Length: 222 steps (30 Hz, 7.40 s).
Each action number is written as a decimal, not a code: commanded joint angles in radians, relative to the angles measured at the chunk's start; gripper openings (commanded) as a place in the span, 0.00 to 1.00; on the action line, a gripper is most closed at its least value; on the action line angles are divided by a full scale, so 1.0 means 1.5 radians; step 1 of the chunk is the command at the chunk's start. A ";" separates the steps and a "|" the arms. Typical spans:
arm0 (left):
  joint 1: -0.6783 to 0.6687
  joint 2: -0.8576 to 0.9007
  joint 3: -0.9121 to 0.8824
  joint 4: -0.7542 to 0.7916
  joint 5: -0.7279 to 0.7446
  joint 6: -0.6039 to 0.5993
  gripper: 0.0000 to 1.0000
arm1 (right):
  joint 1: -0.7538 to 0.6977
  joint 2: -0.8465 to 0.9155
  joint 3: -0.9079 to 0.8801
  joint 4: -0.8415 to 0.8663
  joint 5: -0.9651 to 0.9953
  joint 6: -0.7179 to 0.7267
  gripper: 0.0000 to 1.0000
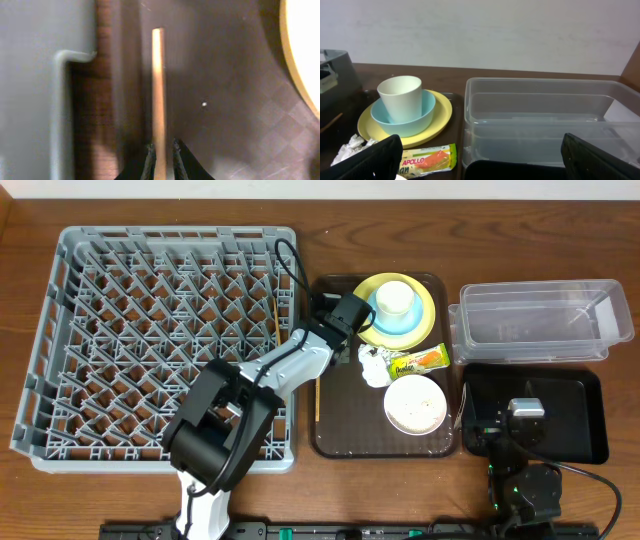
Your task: Sort waste into correct bins and load items into the dishwasher rack
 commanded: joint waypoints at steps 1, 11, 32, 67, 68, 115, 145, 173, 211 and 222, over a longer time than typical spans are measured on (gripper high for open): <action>0.002 0.028 -0.011 0.010 0.025 -0.011 0.17 | -0.005 0.000 -0.001 -0.003 0.000 -0.003 0.99; 0.002 0.027 -0.007 0.013 0.033 -0.011 0.16 | -0.005 0.000 -0.001 -0.003 0.001 -0.003 0.99; 0.002 0.027 -0.006 0.026 0.132 -0.010 0.21 | -0.005 0.000 -0.001 -0.003 0.000 -0.003 0.99; -0.004 0.021 -0.006 0.026 0.157 -0.003 0.06 | -0.005 0.000 -0.001 -0.003 0.000 -0.003 0.99; -0.004 0.016 -0.006 0.026 0.157 0.003 0.06 | -0.005 0.000 -0.001 -0.003 0.000 -0.003 0.99; 0.053 -0.229 -0.011 -0.162 -0.180 0.080 0.06 | -0.005 0.000 -0.001 -0.003 0.000 -0.003 0.99; 0.053 -0.195 -0.011 -0.142 -0.139 0.080 0.25 | -0.005 0.000 -0.001 -0.003 0.000 -0.003 0.99; 0.016 -0.271 -0.011 -0.124 0.225 0.080 0.23 | -0.005 0.000 -0.001 -0.003 0.000 -0.003 0.99; -0.038 -0.124 -0.011 0.034 0.169 0.080 0.43 | -0.005 0.000 -0.001 -0.003 0.000 -0.003 0.99; -0.021 -0.070 -0.011 0.119 0.168 0.080 0.40 | -0.005 0.000 -0.001 -0.003 0.000 -0.003 0.99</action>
